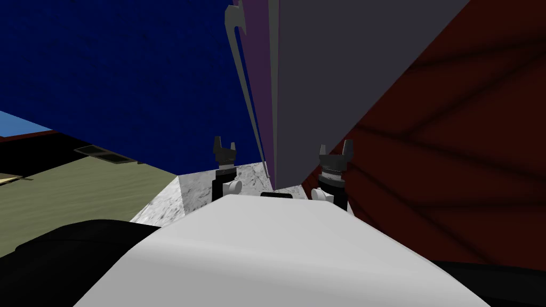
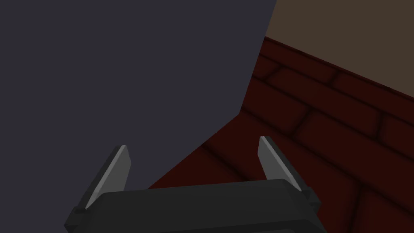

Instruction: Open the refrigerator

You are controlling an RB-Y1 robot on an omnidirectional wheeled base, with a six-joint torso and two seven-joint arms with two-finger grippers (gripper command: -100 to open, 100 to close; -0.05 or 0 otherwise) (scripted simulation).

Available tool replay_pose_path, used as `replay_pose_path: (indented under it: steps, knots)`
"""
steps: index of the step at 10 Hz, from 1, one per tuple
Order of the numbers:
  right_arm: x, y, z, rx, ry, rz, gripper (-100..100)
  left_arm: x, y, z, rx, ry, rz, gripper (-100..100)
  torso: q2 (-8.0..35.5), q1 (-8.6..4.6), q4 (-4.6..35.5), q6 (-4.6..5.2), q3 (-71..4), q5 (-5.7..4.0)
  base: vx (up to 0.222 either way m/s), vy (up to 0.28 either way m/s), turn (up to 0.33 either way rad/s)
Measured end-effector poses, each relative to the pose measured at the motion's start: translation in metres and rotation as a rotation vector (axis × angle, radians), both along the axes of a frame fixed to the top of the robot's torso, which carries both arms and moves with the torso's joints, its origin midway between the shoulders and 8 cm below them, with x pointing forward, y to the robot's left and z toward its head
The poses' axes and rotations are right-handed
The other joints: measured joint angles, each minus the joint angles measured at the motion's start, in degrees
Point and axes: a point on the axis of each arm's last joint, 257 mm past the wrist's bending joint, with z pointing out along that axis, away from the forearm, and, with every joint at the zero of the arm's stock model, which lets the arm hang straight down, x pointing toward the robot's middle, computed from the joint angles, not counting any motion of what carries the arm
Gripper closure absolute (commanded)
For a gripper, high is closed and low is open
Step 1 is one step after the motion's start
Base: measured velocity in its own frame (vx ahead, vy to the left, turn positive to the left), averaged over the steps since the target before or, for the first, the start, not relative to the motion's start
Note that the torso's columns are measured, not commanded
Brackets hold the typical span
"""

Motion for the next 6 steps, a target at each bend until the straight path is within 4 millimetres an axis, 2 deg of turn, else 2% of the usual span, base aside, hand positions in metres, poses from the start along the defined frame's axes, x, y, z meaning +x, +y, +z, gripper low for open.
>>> replay_pose_path:
  steps: [2,6]
  knots:
    - [0.0000,0.0000,0.0000,0.000,0.000,0.000,0,0.0000,0.0000,0.0000,0.000,0.000,0.000,0,5.97,0.00,6.00,0.00,-12.00,0.00,0.000,0.000,0.000]
    - [-0.0001,0.0000,0.0001,0.000,0.000,0.000,0,-0.0001,0.0000,0.0001,0.000,0.000,0.000,0,22.69,0.00,22.68,0.00,-45.36,0.00,0.000,0.000,0.000]
